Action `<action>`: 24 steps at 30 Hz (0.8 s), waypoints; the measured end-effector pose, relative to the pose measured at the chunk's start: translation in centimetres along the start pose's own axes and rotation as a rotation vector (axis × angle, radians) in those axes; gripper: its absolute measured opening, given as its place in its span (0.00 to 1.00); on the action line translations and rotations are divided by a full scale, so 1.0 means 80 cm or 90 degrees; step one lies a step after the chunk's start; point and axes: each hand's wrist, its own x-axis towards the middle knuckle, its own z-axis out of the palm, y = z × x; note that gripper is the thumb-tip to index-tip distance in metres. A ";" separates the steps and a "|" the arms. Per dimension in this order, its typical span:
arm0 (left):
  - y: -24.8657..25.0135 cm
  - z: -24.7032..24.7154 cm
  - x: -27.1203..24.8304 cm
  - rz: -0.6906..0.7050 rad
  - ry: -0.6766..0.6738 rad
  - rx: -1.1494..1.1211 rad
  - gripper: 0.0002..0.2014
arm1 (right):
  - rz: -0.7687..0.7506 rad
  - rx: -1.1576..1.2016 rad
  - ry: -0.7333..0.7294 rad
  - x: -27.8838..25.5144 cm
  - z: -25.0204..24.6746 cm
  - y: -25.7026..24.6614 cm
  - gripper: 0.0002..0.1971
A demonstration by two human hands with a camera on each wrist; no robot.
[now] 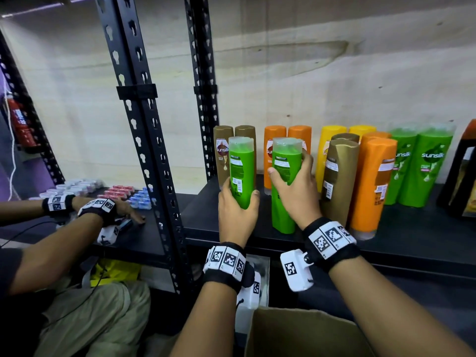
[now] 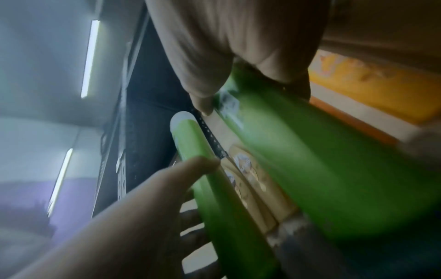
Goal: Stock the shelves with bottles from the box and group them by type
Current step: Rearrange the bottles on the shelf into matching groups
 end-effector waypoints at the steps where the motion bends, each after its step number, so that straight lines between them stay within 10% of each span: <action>1: 0.000 0.000 0.002 0.003 0.001 -0.007 0.35 | 0.029 0.023 -0.005 -0.005 0.005 0.007 0.36; 24: 0.004 0.013 0.015 -0.060 -0.007 -0.070 0.23 | 0.127 0.200 -0.024 -0.042 0.030 0.050 0.19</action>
